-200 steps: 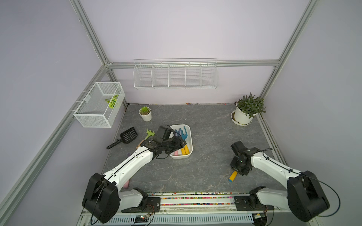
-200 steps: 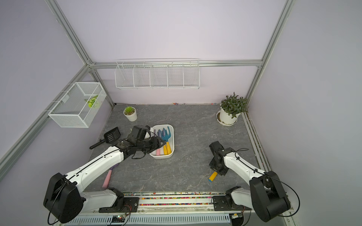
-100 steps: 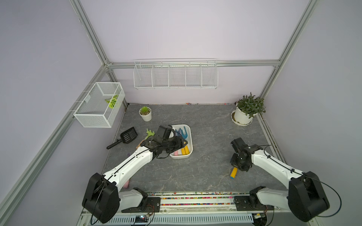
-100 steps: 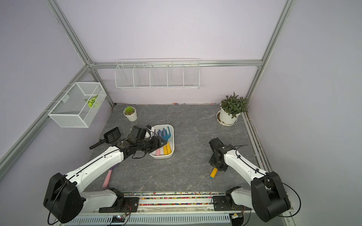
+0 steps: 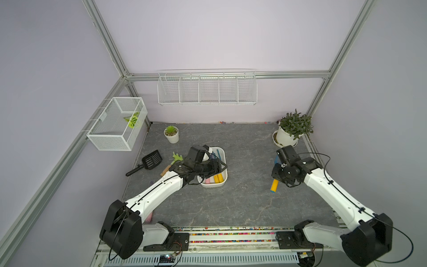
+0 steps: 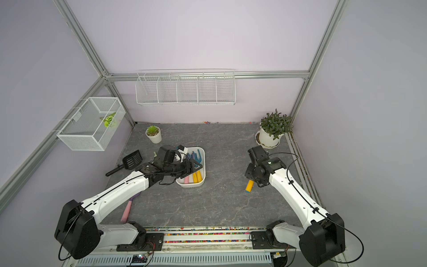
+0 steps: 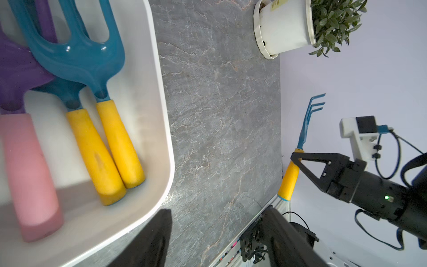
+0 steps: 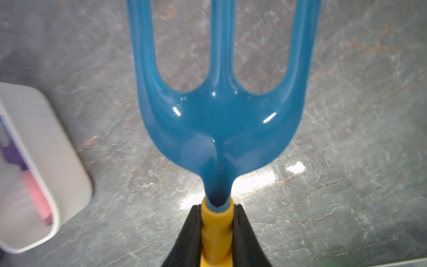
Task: Put the rake into the storage box
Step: Pick up the rake at the center of the board.
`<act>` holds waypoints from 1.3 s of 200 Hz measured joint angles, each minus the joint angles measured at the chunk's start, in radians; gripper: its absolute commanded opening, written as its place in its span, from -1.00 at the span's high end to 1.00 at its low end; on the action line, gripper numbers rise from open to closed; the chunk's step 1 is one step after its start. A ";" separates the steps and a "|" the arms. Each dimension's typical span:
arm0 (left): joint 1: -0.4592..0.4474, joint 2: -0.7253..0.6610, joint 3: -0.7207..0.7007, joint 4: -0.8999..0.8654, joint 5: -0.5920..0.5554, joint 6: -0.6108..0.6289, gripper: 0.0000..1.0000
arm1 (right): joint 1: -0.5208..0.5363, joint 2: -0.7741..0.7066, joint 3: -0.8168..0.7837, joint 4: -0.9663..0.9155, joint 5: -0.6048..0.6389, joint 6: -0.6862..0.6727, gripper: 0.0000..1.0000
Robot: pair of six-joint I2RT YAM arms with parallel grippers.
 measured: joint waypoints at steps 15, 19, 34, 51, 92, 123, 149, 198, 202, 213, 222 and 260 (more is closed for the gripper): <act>-0.008 0.004 0.000 0.013 0.011 0.000 -0.38 | 0.004 0.006 0.039 -0.002 -0.021 -0.014 1.00; -0.010 0.005 0.000 0.017 0.014 0.000 -0.38 | 0.005 0.011 0.051 -0.002 -0.031 -0.017 1.00; -0.019 0.007 0.000 0.027 0.023 0.000 -0.39 | 0.012 0.035 0.098 -0.005 -0.057 -0.026 1.00; -0.024 0.008 0.002 0.039 0.039 0.000 -0.40 | 0.027 0.072 0.156 -0.008 -0.083 -0.027 1.00; -0.048 0.027 0.046 0.065 0.073 -0.001 -0.41 | 0.079 0.187 0.298 -0.004 -0.166 -0.018 1.00; -0.061 0.032 0.066 0.092 0.085 -0.004 -0.42 | 0.129 0.275 0.399 0.008 -0.216 0.012 1.00; -0.061 0.032 0.066 0.100 0.089 -0.005 -0.43 | 0.160 0.330 0.463 0.011 -0.245 0.040 1.00; -0.062 0.032 0.066 0.121 0.106 -0.019 -0.38 | 0.229 0.424 0.590 0.010 -0.250 0.066 1.00; -0.063 0.032 0.066 0.122 0.107 -0.020 -0.36 | 0.235 0.433 0.601 0.010 -0.250 0.068 1.00; -0.063 0.032 0.066 0.126 0.108 -0.026 -0.32 | 0.249 0.454 0.626 0.010 -0.249 0.069 1.00; -0.064 0.032 0.066 0.130 0.108 -0.028 -0.30 | 0.260 0.470 0.643 0.008 -0.246 0.072 1.00; -0.066 0.032 0.066 0.143 0.113 -0.042 -0.15 | 0.291 0.513 0.681 0.006 -0.238 0.083 1.00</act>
